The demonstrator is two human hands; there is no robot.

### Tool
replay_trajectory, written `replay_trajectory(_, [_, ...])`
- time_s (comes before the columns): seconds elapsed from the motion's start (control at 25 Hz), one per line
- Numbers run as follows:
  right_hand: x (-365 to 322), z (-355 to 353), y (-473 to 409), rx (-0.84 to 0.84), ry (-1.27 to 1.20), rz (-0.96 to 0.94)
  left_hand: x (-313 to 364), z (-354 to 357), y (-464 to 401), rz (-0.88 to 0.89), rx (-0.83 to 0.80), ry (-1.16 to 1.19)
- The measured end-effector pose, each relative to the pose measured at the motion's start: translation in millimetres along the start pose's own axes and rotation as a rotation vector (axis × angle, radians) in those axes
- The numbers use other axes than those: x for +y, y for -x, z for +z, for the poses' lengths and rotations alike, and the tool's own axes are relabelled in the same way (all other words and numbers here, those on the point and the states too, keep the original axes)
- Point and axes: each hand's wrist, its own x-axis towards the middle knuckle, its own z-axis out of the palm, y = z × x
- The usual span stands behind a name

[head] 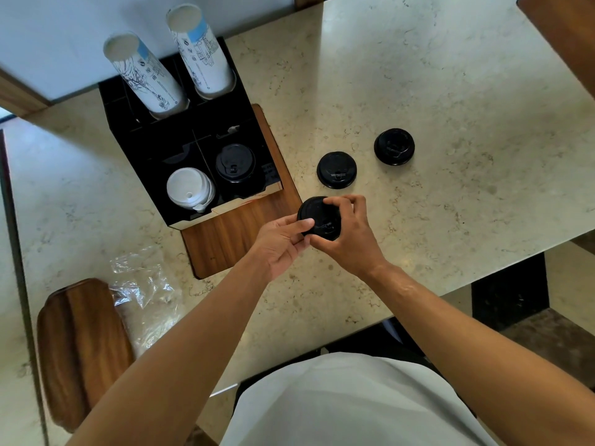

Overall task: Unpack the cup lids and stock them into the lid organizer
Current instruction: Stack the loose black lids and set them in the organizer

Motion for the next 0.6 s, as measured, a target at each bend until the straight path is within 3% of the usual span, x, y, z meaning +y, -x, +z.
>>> replay_trajectory(0.16, [0,-4,-6,-0.009,-0.183,0.100,2,-1,-3,0.011,-0.016,0.043])
replay_trajectory(0.32, [0,-9,-20,0.012,-0.616,0.406,4,-1,-8,0.011,-0.011,0.042])
replay_trajectory(0.6, [6,-11,-43,-0.029,-0.838,0.540,8,-5,-17,0.018,-0.017,0.089])
